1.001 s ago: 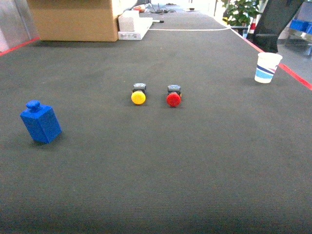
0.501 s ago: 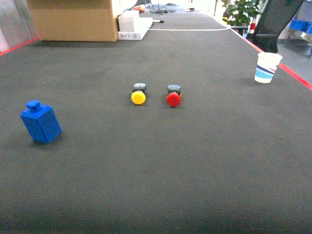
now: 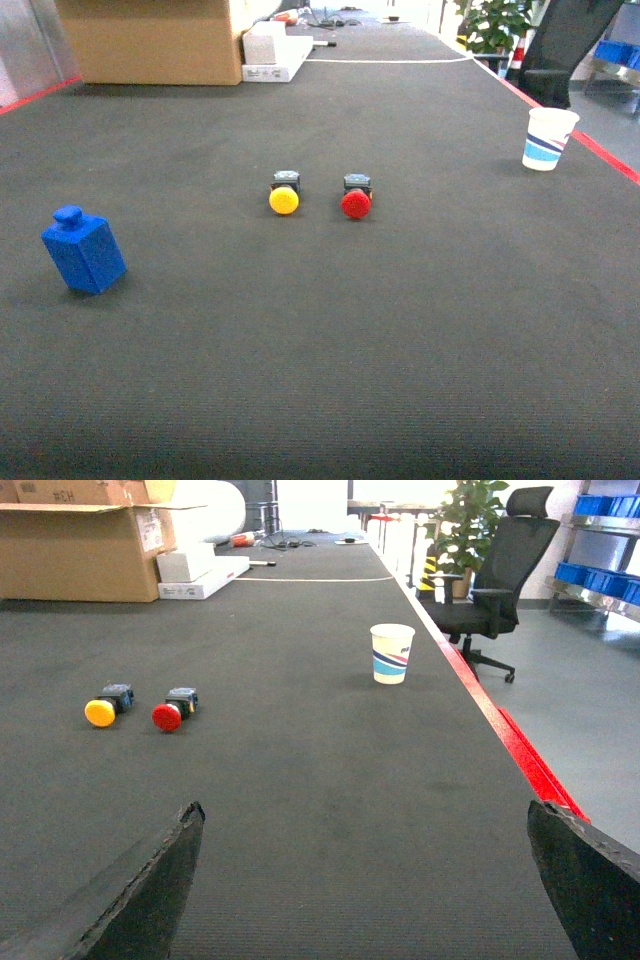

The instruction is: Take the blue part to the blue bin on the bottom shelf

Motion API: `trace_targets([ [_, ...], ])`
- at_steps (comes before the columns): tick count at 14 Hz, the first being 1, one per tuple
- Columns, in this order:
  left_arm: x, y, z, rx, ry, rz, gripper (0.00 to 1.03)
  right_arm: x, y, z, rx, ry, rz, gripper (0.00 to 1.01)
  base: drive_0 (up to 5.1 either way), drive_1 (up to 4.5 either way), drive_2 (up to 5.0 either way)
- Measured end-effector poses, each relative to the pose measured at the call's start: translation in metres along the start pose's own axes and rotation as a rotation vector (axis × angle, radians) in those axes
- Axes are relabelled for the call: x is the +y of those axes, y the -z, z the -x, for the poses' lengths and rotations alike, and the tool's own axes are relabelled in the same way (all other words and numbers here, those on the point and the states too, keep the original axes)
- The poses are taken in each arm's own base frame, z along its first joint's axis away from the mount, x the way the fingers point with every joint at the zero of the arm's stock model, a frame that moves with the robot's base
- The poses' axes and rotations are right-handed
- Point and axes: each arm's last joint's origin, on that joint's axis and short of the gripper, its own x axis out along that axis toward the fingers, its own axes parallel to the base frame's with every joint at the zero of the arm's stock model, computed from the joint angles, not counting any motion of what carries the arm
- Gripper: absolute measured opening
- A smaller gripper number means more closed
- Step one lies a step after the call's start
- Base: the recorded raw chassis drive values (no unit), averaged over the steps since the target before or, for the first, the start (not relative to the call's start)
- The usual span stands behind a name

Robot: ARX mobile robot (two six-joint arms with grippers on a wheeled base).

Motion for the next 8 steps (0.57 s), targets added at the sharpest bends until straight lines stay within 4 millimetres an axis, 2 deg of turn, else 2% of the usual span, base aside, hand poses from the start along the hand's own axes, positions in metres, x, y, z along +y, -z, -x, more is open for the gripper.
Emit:
trace_targets([
  [3, 0.0, 0.0, 0.0, 0.001, -0.001, 0.0, 0.98, 0.0, 0.0, 0.0, 0.0, 0.0, 0.0, 0.98, 0.0, 0.0, 0.0],
  [4, -0.002, 0.004, -0.001, 0.15, -0.119, 0.072, 0.98, 0.0, 0.0, 0.0, 0.0, 0.001, 0.0, 0.98, 0.0, 0.0, 0.0],
  [5, 0.003, 0.004, -0.002, 0.166, -0.212, 0.143, 0.98, 0.0, 0.0, 0.0, -0.001, 0.001, 0.0, 0.98, 0.0, 0.0, 0.0],
  [7, 0.017, -0.012, -0.003, 0.114, -0.217, 0.196, 0.98, 0.0, 0.0, 0.0, -0.001, 0.0, 0.0, 0.98, 0.0, 0.0, 0.0],
  [8, 0.03, -0.026, -0.006, 0.07, -0.219, 0.199, 0.98, 0.0, 0.0, 0.0, -0.001, 0.0, 0.0, 0.98, 0.0, 0.0, 0.0],
])
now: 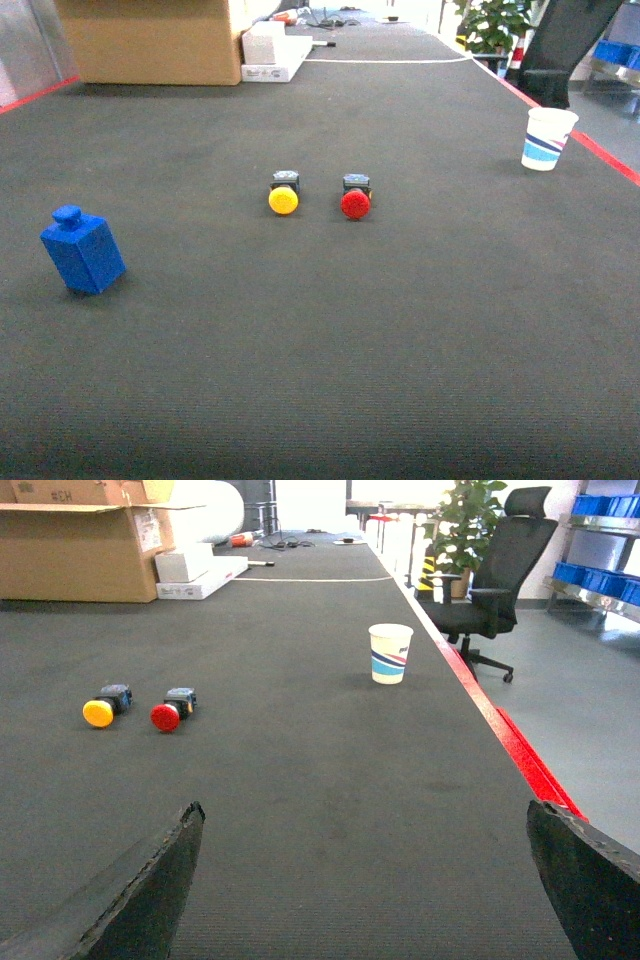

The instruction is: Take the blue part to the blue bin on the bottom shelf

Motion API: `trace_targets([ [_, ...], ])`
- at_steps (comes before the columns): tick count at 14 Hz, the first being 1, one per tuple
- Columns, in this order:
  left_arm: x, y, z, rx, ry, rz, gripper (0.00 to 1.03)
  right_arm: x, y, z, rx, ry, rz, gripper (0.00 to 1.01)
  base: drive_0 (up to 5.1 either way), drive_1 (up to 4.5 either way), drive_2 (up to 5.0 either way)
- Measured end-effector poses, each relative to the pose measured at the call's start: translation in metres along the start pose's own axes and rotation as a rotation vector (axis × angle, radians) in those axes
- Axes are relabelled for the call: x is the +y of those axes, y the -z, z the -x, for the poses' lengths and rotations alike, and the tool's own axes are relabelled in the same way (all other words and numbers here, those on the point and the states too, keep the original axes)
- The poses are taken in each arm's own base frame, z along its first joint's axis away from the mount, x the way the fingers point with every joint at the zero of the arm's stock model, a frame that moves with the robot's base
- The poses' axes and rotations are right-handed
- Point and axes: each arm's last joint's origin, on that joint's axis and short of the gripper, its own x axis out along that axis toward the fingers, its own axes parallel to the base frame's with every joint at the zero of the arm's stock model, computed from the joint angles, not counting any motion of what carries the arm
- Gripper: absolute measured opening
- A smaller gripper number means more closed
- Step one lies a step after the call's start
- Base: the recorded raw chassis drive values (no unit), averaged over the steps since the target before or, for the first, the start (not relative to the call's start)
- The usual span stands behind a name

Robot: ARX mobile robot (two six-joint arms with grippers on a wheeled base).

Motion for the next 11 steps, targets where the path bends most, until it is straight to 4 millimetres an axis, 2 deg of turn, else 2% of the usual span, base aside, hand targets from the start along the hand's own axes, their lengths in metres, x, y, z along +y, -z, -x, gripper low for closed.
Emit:
trace_targets([
  [2, 0.024, -0.037, -0.016, -0.063, 0.017, -0.058, 0.98, 0.0, 0.0, 0.0, 0.0, 0.0, 0.0, 0.98, 0.0, 0.0, 0.0],
  [3, 0.032, -0.055, -0.029, -0.066, 0.108, -0.109, 0.98, 0.0, 0.0, 0.0, 0.0, 0.0, 0.0, 0.98, 0.0, 0.0, 0.0],
  [5, 0.032, -0.074, -0.058, -0.007, 0.278, -0.16, 0.98, 0.0, 0.0, 0.0, 0.0, 0.0, 0.0, 0.98, 0.0, 0.0, 0.0],
  [8, 0.025, -0.076, -0.107, 0.17, 0.392, -0.234, 0.98, 0.0, 0.0, 0.0, 0.001, 0.0, 0.0, 0.98, 0.0, 0.0, 0.0],
  [11, 0.021, -0.08, -0.152, 0.251, 0.478, -0.358, 0.98, 0.0, 0.0, 0.0, 0.001, 0.0, 0.0, 0.98, 0.0, 0.0, 0.0],
])
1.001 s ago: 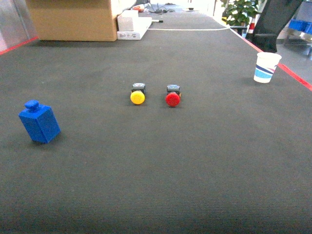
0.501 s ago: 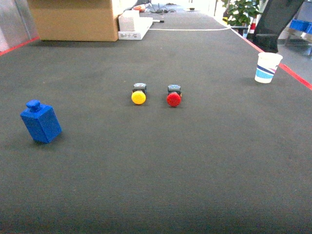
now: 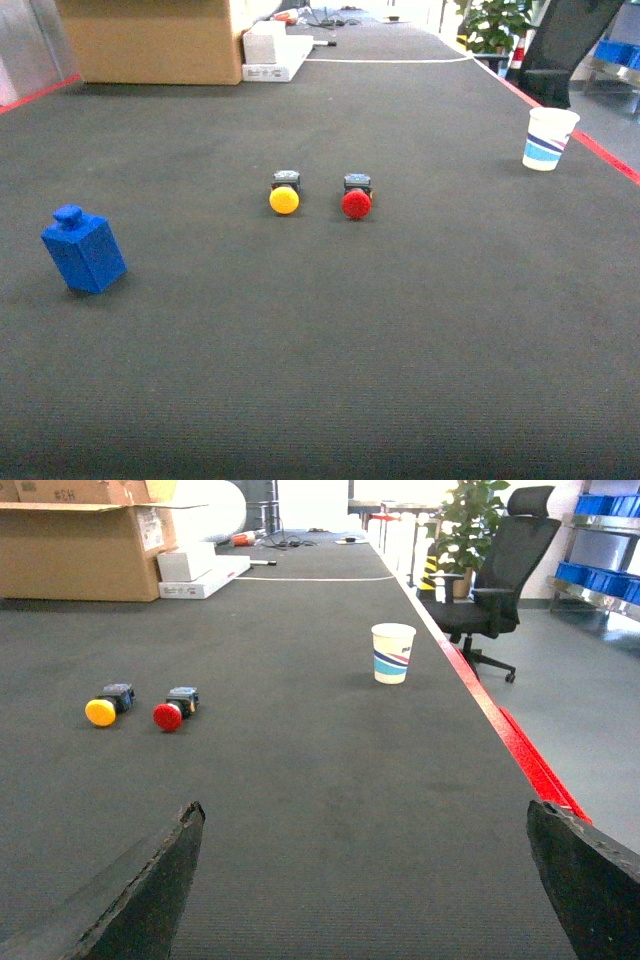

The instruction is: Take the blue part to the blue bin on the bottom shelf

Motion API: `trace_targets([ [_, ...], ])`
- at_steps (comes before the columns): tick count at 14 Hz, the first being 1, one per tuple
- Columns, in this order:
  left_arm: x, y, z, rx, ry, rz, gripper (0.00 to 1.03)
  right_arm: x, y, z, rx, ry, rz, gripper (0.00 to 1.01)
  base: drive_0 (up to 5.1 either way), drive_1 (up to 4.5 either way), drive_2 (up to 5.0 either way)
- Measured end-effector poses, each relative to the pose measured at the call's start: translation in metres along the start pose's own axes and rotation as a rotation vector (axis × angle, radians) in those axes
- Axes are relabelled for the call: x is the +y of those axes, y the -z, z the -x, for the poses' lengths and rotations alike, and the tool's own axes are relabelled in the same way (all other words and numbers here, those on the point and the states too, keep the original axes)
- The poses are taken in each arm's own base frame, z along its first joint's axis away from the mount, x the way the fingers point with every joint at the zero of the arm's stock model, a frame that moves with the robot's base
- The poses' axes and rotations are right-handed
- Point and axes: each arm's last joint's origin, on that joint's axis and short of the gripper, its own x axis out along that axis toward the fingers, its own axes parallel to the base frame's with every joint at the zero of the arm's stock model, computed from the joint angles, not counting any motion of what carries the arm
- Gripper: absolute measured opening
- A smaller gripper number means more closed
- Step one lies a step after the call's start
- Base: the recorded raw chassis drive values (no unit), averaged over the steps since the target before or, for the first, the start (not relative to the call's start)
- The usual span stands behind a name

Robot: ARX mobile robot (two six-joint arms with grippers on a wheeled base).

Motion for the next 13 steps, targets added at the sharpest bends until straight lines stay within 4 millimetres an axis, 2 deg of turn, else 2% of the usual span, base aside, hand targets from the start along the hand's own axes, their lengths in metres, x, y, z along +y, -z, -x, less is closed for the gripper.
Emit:
trace_targets([
  [1, 0.007, -0.002, -0.014, 0.035, 0.042, -0.04, 0.98, 0.0, 0.0, 0.0, 0.0, 0.0, 0.0, 0.98, 0.0, 0.0, 0.0],
  [3, 0.031, 0.005, -0.059, 0.11, 0.169, -0.139, 0.98, 0.0, 0.0, 0.0, 0.0, 0.0, 0.0, 0.98, 0.0, 0.0, 0.0],
  [4, 0.041, 0.011, -0.088, 0.132, 0.219, -0.168, 0.98, 0.0, 0.0, 0.0, 0.0, 0.0, 0.0, 0.98, 0.0, 0.0, 0.0],
  [5, 0.047, 0.01, -0.102, 0.142, 0.205, -0.176, 0.98, 0.0, 0.0, 0.0, 0.0, 0.0, 0.0, 0.98, 0.0, 0.0, 0.0],
  [7, 0.042, 0.01, -0.112, 0.175, 0.22, -0.148, 0.98, 0.0, 0.0, 0.0, 0.0, 0.0, 0.0, 0.98, 0.0, 0.0, 0.0],
  [9, 0.032, 0.008, -0.131, 0.215, 0.268, -0.07, 0.98, 0.0, 0.0, 0.0, 0.0, 0.0, 0.0, 0.98, 0.0, 0.0, 0.0],
  [11, 0.028, 0.008, -0.15, 0.327, 0.239, 0.016, 0.98, 0.0, 0.0, 0.0, 0.0, 0.0, 0.0, 0.98, 0.0, 0.0, 0.0],
  [13, 0.025, 0.018, -0.162, 0.382, 0.167, 0.021, 0.98, 0.0, 0.0, 0.0, 0.0, 0.0, 0.0, 0.98, 0.0, 0.0, 0.0],
])
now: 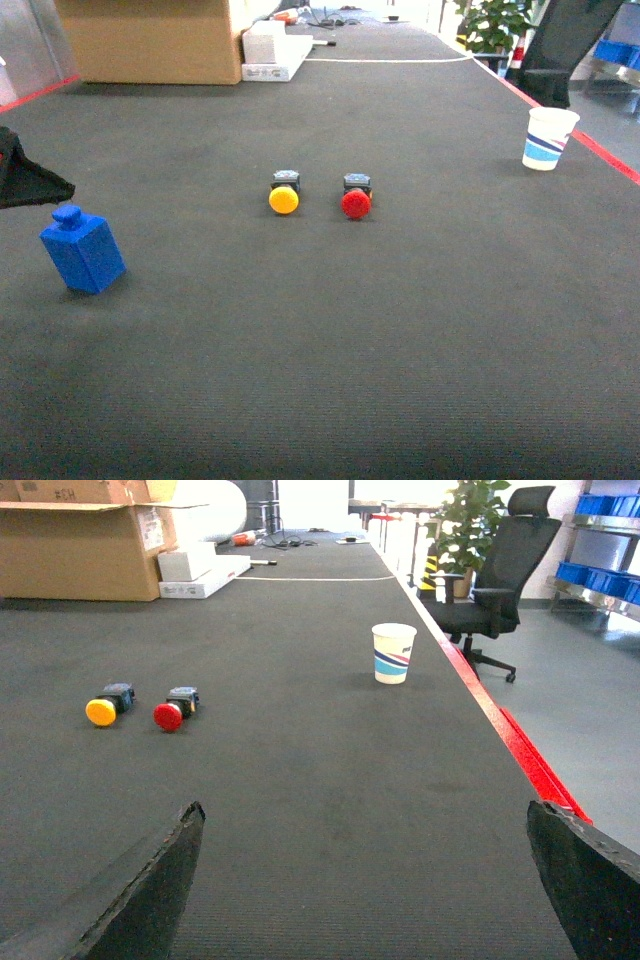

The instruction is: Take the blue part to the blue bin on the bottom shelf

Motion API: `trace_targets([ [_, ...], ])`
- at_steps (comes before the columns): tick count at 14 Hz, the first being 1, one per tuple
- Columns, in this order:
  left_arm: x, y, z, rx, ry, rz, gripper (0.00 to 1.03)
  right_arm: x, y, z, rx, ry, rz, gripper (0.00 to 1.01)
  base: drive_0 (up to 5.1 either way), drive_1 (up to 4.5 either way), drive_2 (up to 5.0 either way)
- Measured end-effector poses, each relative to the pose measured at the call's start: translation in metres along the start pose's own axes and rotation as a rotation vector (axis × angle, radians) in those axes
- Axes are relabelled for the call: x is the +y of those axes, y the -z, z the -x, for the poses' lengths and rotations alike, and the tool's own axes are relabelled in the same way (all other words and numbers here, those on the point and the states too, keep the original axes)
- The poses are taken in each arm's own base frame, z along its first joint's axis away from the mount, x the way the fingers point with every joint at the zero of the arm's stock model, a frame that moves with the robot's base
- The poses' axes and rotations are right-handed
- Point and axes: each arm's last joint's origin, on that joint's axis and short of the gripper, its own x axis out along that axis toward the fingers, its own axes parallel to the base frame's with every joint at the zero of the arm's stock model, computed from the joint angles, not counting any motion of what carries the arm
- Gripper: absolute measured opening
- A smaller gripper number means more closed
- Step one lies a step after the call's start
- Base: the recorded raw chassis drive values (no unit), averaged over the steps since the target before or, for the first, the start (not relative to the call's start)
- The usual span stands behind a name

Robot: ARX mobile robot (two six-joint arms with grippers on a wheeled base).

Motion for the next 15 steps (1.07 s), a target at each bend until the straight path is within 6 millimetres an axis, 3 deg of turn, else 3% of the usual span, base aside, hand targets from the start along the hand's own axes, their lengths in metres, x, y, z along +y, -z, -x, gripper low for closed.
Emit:
trace_targets([
  [6, -0.018, -0.002, -0.035, 0.064, 0.029, 0.044, 0.98, 0.0, 0.0, 0.0, 0.0, 0.0, 0.0, 0.98, 0.0, 0.0, 0.0],
  [9, -0.014, 0.007, -0.048, 0.107, -0.004, 0.054, 0.98, 0.0, 0.0, 0.0, -0.001, 0.0, 0.0, 0.98, 0.0, 0.0, 0.0],
  [15, -0.013, 0.02, -0.054, 0.155, -0.047, 0.082, 0.98, 0.0, 0.0, 0.0, 0.0, 0.0, 0.0, 0.98, 0.0, 0.0, 0.0],
])
